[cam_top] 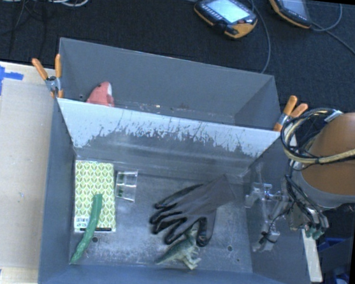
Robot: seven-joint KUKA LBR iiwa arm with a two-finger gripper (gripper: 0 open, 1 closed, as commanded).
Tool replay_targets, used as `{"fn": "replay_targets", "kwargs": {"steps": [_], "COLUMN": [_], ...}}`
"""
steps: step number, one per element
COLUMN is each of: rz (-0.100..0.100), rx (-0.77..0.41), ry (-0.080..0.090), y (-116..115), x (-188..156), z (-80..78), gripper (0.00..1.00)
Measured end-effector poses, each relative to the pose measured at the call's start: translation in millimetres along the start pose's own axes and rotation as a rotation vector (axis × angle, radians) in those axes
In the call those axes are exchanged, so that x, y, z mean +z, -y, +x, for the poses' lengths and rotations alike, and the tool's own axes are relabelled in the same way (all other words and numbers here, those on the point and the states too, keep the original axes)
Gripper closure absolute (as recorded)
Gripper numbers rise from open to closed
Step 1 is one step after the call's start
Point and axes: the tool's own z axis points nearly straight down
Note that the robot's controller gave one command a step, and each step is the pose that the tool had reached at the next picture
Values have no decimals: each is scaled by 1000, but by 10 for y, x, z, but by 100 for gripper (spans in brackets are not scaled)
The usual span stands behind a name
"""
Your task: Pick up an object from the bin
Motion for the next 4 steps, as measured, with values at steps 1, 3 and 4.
{"fn": "replay_targets", "kwargs": {"steps": [1,3,4], "rz": [1,3,-4], "rx": [-3,-520,-810], "ry": [8,9,-4], "y": [-5,-356,-369], "x": [-45,488,288], "z": [-14,-390,-351], "gripper": [0,0,0]}}
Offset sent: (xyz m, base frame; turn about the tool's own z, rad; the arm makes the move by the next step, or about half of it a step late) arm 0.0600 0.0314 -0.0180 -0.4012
